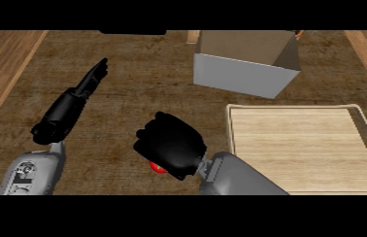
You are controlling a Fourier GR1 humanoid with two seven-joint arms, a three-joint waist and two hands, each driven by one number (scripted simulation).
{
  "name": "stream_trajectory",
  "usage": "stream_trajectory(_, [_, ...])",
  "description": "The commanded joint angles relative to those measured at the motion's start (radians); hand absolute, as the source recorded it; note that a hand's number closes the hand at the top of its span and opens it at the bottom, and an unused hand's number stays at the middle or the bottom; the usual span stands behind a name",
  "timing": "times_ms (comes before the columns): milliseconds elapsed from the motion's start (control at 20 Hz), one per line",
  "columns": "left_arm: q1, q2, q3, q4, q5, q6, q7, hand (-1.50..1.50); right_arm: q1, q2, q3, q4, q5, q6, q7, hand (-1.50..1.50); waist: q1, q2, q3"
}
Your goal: Pick the tomato from the tray and place it in the cardboard box
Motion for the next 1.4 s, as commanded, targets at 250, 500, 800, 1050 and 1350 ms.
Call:
stream_trajectory(250, [0.015,-0.004,0.012,0.007,-0.006,0.006,-0.008,0.0,-0.11,0.02,-0.159,-0.155,-0.167,-0.068,0.302,1.5,-0.021,-0.003,0.0])
stream_trajectory(500, [-0.016,-0.005,0.011,-0.008,0.003,-0.006,0.029,0.0,-0.191,0.02,-0.313,-0.122,-0.198,-0.08,0.426,1.5,-0.026,-0.002,0.0])
stream_trajectory(800, [-0.037,-0.02,0.019,0.075,-0.027,0.019,-0.027,0.0,-0.296,-0.03,-0.529,0.102,-0.232,-0.117,0.295,1.5,-0.03,0.005,0.0])
stream_trajectory(1050, [-0.038,-0.001,0.035,0.058,-0.01,-0.007,-0.028,0.0,-0.414,-0.124,-0.593,0.361,-0.182,-0.141,0.183,1.5,-0.015,0.007,0.0])
stream_trajectory(1350, [-0.039,-0.035,0.003,0.019,-0.017,0.002,0.007,0.0,-0.479,-0.223,-0.597,0.595,-0.217,0.09,0.114,1.5,-0.008,0.012,-0.001])
